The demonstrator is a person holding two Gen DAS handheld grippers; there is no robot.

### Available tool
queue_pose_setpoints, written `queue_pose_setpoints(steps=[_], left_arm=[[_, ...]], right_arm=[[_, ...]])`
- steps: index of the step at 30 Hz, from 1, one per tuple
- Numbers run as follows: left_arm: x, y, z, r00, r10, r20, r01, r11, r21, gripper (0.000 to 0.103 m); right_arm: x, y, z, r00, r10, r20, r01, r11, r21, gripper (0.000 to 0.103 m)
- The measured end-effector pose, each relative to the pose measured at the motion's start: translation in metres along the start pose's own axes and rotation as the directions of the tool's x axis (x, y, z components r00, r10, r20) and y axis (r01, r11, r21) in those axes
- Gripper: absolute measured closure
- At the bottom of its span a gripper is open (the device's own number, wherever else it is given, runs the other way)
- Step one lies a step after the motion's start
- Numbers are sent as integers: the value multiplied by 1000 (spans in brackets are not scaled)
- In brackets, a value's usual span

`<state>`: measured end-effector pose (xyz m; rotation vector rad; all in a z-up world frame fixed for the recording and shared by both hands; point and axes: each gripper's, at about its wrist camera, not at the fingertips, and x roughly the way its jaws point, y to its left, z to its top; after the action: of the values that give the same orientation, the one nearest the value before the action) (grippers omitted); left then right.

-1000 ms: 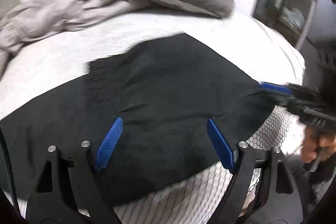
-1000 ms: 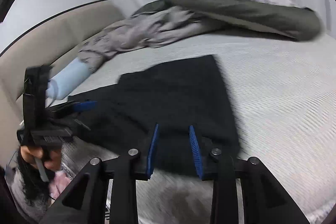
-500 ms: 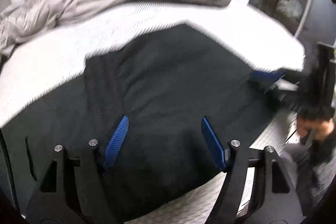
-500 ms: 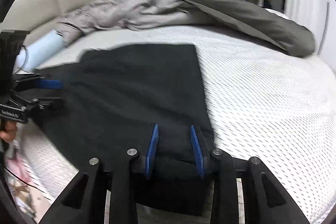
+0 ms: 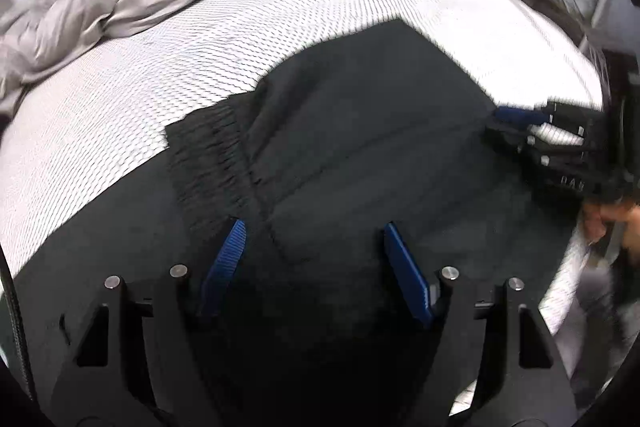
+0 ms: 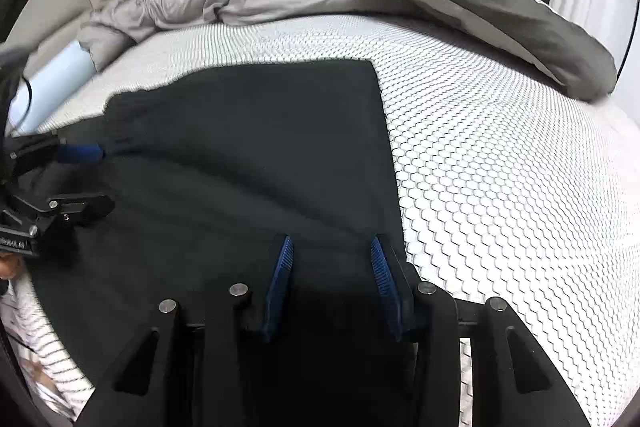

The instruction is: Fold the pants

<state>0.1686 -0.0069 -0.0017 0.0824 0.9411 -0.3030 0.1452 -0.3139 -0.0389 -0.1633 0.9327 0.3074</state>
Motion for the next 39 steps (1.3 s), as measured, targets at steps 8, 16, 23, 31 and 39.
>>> queue_pose_setpoints(steps=[8, 16, 23, 31, 39], left_arm=[[20, -2, 47, 997, 67, 35, -68, 997, 37, 32], [41, 33, 30, 999, 42, 8, -42, 999, 17, 40], [-32, 34, 0, 993, 67, 100, -64, 997, -36, 35], [-9, 8, -56, 999, 31, 41, -32, 999, 23, 22], [-53, -5, -84, 991, 25, 129, -17, 998, -64, 22]], right_arm=[[-10, 35, 53, 976, 211, 64, -209, 978, -27, 55], [46, 15, 65, 997, -16, -78, 15, 1000, -9, 59], [-49, 5, 12, 995, 72, 70, -75, 996, 38, 51], [-45, 19, -55, 986, 162, 46, -158, 985, -75, 37], [-113, 29, -81, 981, 153, 115, -146, 987, -65, 40]])
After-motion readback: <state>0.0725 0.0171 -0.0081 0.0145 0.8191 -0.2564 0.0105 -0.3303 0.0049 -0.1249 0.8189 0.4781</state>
